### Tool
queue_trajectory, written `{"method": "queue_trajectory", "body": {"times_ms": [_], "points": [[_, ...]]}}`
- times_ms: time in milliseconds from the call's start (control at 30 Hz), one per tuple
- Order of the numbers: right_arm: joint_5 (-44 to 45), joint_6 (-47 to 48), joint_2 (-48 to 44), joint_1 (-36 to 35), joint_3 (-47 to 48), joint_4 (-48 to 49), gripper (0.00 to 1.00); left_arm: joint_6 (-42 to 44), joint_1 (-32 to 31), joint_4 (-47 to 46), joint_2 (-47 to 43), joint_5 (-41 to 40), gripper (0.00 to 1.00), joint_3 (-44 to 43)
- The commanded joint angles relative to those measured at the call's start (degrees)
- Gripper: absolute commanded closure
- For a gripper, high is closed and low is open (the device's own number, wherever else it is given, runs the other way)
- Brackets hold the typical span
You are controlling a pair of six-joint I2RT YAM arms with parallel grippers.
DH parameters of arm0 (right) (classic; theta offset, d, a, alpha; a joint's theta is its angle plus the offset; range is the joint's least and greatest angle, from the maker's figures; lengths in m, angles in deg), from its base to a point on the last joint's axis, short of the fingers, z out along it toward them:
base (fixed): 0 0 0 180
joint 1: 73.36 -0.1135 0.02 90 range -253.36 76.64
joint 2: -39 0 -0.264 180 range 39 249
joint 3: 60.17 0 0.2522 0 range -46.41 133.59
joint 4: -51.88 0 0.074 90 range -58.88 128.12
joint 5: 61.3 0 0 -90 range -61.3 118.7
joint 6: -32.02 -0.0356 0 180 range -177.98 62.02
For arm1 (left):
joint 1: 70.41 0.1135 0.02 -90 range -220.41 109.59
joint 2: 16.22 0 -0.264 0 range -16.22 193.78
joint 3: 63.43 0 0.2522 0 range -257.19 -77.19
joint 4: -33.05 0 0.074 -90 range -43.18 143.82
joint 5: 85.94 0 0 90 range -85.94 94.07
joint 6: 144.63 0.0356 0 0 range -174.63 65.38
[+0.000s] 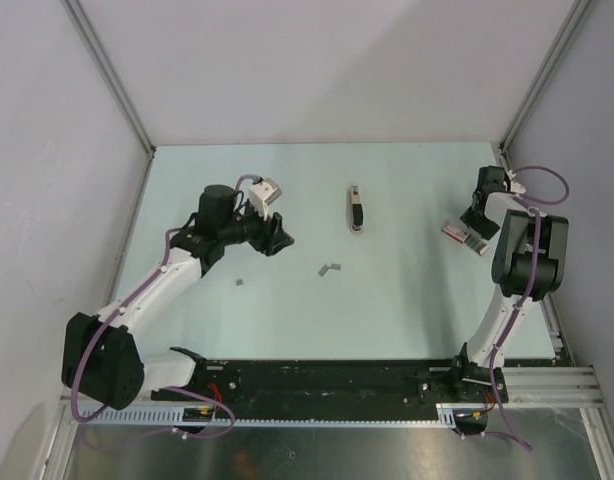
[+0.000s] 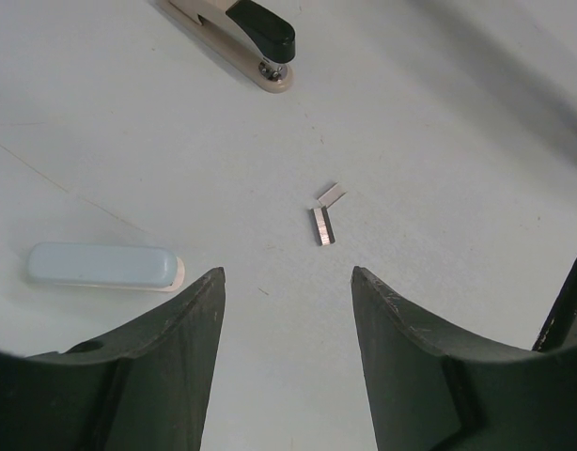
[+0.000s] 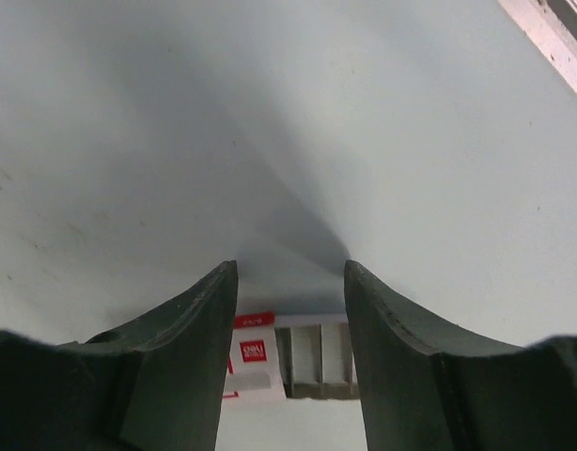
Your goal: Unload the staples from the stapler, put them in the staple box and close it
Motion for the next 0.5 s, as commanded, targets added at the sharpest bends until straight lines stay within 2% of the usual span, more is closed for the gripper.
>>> {"method": "queue_trajectory", "body": {"times_ms": [0,467], "points": [[-3.96,-1.83,-1.58,-0.73,-5.84,-4.46,0.47,1.30,0.35,-0.10,-2.65,1.16,0.39,-0.51],[-8.57,-2.77,-11.91,-2.72,-17.90,-4.15,0.49,1.01,0.38,0.13,-4.91,1.97,0.38,0.35]]}}
